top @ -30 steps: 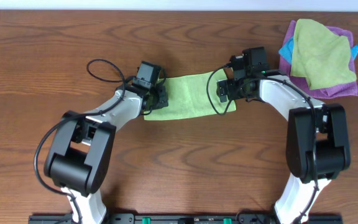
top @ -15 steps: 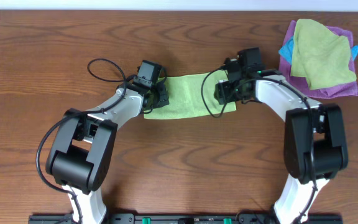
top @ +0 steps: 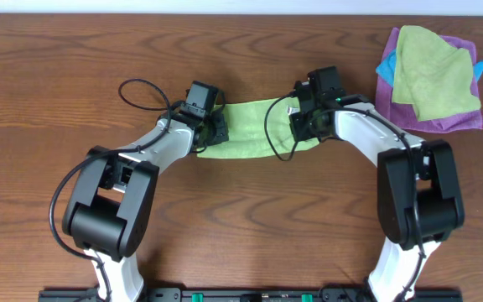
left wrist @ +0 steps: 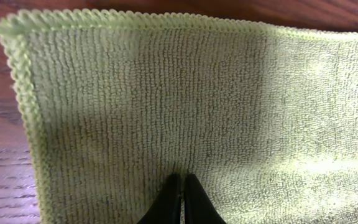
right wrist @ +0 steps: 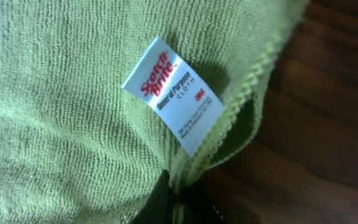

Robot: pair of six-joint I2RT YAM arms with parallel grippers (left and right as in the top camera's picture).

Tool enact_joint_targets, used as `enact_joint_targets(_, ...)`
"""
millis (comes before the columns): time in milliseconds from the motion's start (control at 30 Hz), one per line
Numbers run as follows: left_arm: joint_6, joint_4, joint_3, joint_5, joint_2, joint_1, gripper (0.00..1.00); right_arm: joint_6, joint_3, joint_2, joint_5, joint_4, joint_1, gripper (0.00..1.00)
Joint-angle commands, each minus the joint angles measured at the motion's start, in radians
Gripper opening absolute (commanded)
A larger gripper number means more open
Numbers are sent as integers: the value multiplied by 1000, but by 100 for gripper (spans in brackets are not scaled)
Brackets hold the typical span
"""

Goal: Fold the cloth

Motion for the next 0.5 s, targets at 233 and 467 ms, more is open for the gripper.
enact_joint_targets(233,-3,-16,-4,-25,52,2,6,11,2,-8,54,14,8,1)
enact_joint_targets(467,-3,-19,-4,-25,52,2,6,11,2,-67,32,0,40,1)
